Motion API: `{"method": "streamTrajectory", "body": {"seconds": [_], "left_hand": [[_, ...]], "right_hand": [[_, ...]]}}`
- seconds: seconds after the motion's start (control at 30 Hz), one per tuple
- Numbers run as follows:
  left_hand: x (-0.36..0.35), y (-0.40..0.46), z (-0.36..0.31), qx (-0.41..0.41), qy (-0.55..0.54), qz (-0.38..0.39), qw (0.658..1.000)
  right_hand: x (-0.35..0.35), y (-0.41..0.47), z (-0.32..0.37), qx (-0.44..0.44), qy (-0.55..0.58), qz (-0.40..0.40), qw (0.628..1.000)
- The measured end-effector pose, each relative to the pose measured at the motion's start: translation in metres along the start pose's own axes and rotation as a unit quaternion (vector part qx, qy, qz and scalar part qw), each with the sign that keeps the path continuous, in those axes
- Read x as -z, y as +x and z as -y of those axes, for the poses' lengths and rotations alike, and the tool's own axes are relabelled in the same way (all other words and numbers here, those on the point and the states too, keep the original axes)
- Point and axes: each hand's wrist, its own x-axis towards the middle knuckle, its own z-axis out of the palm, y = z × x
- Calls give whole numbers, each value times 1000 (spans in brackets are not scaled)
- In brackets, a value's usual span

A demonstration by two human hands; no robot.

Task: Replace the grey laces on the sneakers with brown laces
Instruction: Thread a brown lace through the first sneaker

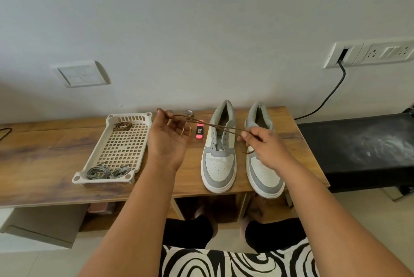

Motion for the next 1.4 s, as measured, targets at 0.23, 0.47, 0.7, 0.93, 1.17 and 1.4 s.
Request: {"method": "streamTrajectory", "body": {"seconds": [0.23, 0.47, 0.7, 0.93, 1.17, 1.4], "left_hand": [[12, 6, -15, 11, -84, -28, 996], [15, 6, -18, -38, 79, -70, 994], [6, -2, -1, -17, 324, 113, 939], [-3, -12, 22, 134, 378, 253, 880], [1, -3, -2, 35, 141, 92, 985], [25, 7, -11, -197, 477, -36, 856]], "right_hand": [[3, 9, -10, -69, 27, -110, 991], [14, 12, -11, -142, 206, -188, 950], [-6, 7, -6, -115, 12, -16, 993], [-33, -7, 9, 33, 85, 124, 988], [-12, 6, -5, -22, 104, -4, 994], [1, 13, -18, -99, 135, 16, 986]]}}
